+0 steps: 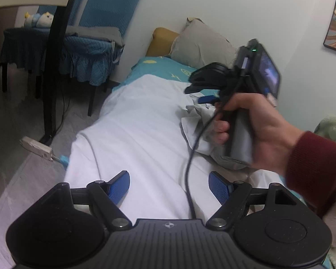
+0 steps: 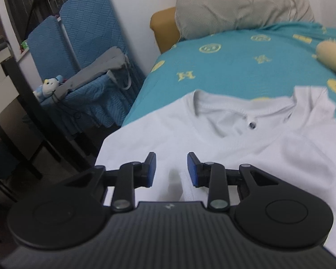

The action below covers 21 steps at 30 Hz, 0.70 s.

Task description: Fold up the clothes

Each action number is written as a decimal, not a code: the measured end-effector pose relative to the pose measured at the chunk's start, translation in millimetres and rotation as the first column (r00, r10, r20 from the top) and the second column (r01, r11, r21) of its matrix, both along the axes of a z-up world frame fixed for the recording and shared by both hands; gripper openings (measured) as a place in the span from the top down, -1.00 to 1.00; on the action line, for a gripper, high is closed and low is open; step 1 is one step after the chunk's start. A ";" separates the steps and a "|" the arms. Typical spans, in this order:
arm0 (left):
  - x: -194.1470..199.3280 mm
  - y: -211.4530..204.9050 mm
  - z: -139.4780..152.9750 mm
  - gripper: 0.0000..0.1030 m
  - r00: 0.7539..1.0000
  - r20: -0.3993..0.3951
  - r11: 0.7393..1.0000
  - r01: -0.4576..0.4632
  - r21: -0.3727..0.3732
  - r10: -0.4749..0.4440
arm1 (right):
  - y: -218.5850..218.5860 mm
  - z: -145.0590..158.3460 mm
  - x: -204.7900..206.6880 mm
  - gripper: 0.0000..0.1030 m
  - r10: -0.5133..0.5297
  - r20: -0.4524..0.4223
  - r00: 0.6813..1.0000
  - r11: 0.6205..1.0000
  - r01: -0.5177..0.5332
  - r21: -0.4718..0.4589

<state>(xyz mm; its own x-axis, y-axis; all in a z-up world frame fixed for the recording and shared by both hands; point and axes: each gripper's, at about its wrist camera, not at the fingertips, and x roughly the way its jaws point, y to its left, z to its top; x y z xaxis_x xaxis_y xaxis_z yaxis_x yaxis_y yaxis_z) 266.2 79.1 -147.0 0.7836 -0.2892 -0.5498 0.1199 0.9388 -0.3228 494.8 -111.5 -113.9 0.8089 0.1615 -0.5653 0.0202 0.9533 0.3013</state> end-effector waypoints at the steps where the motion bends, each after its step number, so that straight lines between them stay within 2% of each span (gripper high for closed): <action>1: -0.6 1.0 3.0 -0.54 1.000 0.005 1.000 0.000 0.022 0.000 | -3.4 4.6 -7.3 -0.08 0.009 0.012 1.000 1.000 -0.009 -0.011; 2: -4.5 2.7 8.8 -0.54 1.000 0.025 0.999 -0.007 0.048 0.006 | -6.8 9.2 -14.7 -0.52 0.019 0.025 1.000 1.000 -0.018 -0.022; 4: -13.0 6.3 20.1 -0.54 0.998 0.060 0.996 -0.023 0.082 0.018 | -17.5 18.2 -35.0 -0.83 0.029 0.060 0.998 0.998 -0.025 -0.051; 7: -25.9 10.3 36.4 -0.54 0.995 0.096 0.994 -0.048 0.099 0.039 | -33.2 33.5 -72.6 -0.83 0.052 0.063 0.997 0.994 -0.045 -0.104; 12: -45.0 4.4 61.2 -0.56 0.989 0.143 0.990 -0.057 0.131 0.038 | -48.6 66.3 -159.0 -0.83 0.057 0.094 0.994 0.986 -0.041 -0.162; 17: -72.0 -16.5 76.4 -0.67 0.985 0.172 0.983 -0.017 0.180 -0.014 | -56.9 102.0 -244.2 -0.83 0.046 0.109 0.993 0.993 -0.033 -0.114; 21: -89.6 -37.0 84.2 -0.85 0.982 0.181 0.977 0.008 0.213 -0.047 | -51.5 126.3 -302.1 -0.83 0.029 0.108 0.994 0.995 -0.018 -0.098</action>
